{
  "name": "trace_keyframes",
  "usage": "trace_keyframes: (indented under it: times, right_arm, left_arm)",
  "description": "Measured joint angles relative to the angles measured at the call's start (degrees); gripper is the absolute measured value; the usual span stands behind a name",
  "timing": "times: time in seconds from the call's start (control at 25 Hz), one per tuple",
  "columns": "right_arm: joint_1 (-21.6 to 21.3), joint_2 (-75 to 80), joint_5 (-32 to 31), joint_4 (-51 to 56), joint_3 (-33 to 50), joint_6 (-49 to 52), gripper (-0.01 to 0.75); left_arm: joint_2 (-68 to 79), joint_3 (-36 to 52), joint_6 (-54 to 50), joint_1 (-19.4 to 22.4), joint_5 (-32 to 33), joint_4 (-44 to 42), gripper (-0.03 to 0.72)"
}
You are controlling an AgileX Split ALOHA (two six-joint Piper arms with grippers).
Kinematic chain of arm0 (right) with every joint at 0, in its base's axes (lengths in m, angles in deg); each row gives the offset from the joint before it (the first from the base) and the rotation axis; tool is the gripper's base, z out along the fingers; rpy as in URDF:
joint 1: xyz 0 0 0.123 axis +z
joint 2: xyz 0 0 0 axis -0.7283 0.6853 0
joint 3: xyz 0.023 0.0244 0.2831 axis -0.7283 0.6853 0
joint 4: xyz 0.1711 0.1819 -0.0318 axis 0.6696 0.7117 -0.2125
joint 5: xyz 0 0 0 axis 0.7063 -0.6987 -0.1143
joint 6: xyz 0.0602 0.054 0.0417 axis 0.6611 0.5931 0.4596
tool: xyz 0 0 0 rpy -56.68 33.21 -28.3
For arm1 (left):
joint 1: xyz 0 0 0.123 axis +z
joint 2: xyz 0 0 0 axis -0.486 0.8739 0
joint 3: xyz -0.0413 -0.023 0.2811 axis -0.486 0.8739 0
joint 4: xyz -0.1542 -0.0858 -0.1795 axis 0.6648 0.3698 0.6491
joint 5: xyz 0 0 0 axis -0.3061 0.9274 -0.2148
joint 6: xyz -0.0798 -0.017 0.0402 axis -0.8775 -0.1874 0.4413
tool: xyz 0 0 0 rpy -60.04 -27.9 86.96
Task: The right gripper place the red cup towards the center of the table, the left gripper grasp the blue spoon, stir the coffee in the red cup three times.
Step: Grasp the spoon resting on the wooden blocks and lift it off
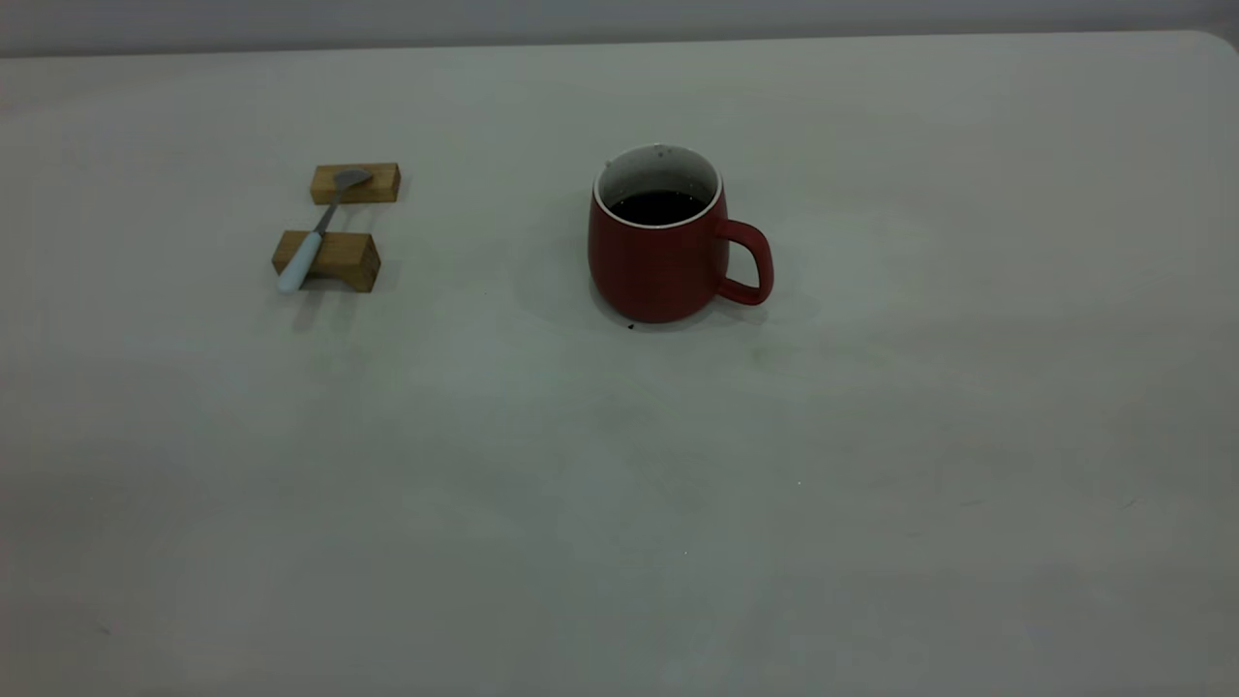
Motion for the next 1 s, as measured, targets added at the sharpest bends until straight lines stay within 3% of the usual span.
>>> trace_keyframes:
  times: [1.0]
  right_arm:
    - [-0.4,0.0,0.0,-1.4,0.8,0.0,0.591]
  left_arm:
    - [0.0,0.0,0.0,0.0,0.0,0.0,0.577]
